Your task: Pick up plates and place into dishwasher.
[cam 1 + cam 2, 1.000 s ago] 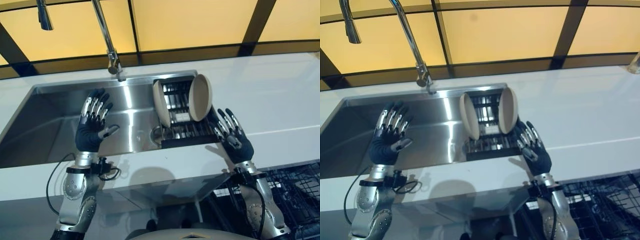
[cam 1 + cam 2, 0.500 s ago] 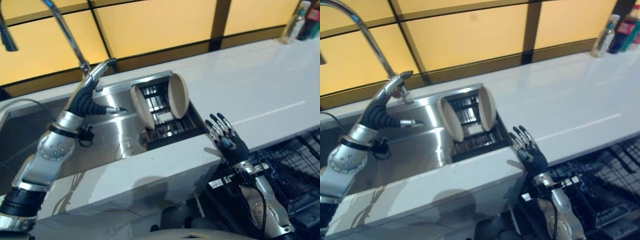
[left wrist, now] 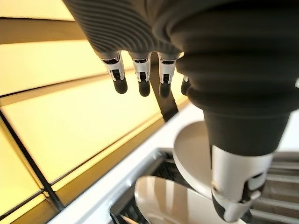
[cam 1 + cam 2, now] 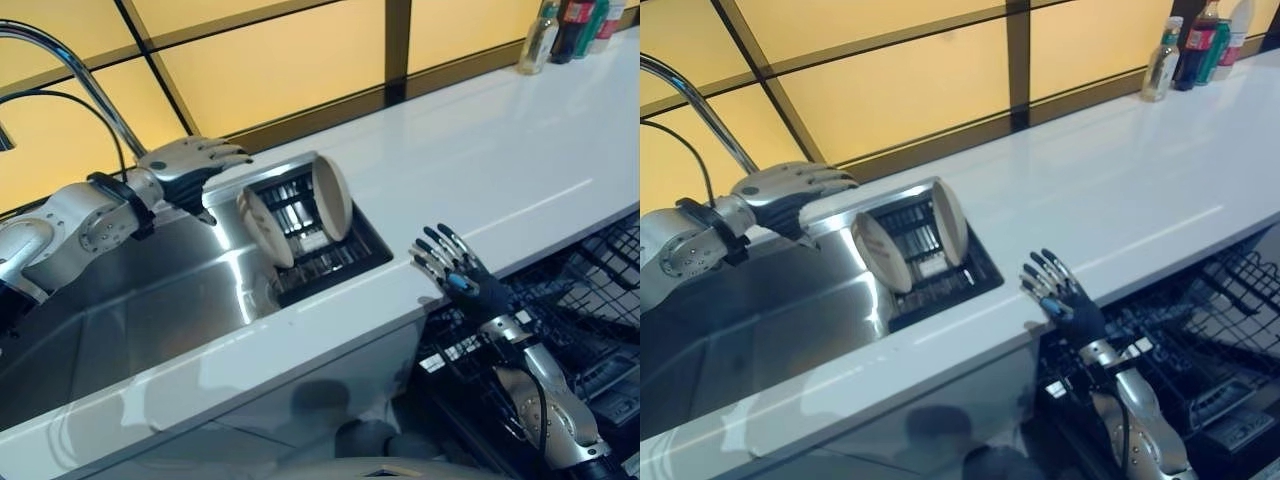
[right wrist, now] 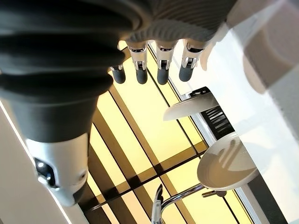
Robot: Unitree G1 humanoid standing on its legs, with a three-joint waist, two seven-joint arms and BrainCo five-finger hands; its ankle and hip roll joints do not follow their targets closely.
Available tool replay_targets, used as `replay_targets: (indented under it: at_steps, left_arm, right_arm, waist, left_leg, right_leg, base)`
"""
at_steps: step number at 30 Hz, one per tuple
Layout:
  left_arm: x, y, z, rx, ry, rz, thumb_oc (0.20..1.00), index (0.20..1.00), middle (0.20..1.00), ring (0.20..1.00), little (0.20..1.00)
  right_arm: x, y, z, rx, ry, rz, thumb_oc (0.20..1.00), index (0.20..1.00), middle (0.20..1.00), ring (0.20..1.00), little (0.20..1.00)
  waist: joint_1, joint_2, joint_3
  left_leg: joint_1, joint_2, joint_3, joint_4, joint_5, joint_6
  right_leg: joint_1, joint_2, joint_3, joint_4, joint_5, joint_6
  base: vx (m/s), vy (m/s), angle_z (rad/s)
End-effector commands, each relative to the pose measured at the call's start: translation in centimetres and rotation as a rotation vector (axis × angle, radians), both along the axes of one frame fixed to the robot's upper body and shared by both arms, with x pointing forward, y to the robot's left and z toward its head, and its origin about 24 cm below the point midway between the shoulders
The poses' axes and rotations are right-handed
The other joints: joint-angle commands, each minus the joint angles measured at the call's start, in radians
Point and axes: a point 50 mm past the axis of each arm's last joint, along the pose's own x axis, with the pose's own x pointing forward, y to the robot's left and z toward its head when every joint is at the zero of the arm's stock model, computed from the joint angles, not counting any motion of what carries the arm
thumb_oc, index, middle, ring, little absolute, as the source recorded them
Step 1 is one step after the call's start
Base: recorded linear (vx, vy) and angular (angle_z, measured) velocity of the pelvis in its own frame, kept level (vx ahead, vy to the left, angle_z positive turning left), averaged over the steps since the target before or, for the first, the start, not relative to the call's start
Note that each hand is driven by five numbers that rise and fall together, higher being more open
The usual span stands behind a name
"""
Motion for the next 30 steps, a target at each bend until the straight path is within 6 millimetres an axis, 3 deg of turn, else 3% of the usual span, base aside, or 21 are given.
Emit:
replay_targets:
  at_steps: [1, 15, 23, 30]
  left_arm:
    - [0.4, 1.3, 3.8, 0.073, -0.116, 0.061, 1.0, 1.0, 1.0, 1.0, 1.0]
    - [0.6, 1.0, 1.6, 0.326, -0.162, -0.061, 1.0, 1.0, 1.0, 1.0, 1.0]
    - [0.7, 1.8, 1.2, 0.367, -0.238, -0.08, 1.0, 1.0, 1.0, 1.0, 1.0]
    - [0.8, 2.3, -0.4, 0.392, -0.24, -0.088, 1.0, 1.0, 1.0, 1.0, 1.0]
  right_arm:
    - [0.6, 0.4, 1.7, 0.028, -0.08, 0.013, 1.0, 1.0, 1.0, 1.0, 1.0]
    - [0.5, 0.1, 2.0, 0.043, -0.094, -0.037, 1.0, 1.0, 1.0, 1.0, 1.0]
    - [0.2, -0.2, 1.9, 0.047, -0.09, -0.029, 1.0, 1.0, 1.0, 1.0, 1.0]
    - [0.3, -0.2, 1.9, 0.052, -0.086, -0.037, 1.0, 1.0, 1.0, 1.0, 1.0]
  waist:
    - [-0.023, -0.032, -0.014]
    - [-0.023, -0.04, 0.01]
    - [-0.031, -0.045, 0.017]
    - [-0.031, -0.05, 0.025]
  left_leg:
    - [-0.05, 0.004, 0.044, 0.11, -0.095, 0.015]
    - [-0.069, 0.01, 0.035, 0.112, -0.088, 0.016]
    - [-0.073, 0.016, 0.052, 0.119, -0.084, 0.015]
    - [-0.08, 0.02, 0.051, 0.122, -0.079, 0.012]
  right_leg:
    - [-0.009, -0.062, 0.045, -0.058, 0.051, 0.142]
    - [-0.025, -0.056, 0.036, -0.045, 0.052, 0.14]
    - [-0.031, -0.056, 0.034, -0.039, 0.054, 0.139]
    - [-0.033, -0.056, 0.03, -0.038, 0.056, 0.137]
  base:
    - [0.05, -0.027, -0.07]
    - [0.0, -0.014, -0.01]
    - [0.0, 0.0, 0.0]
    - [0.0, 0.0, 0.0]
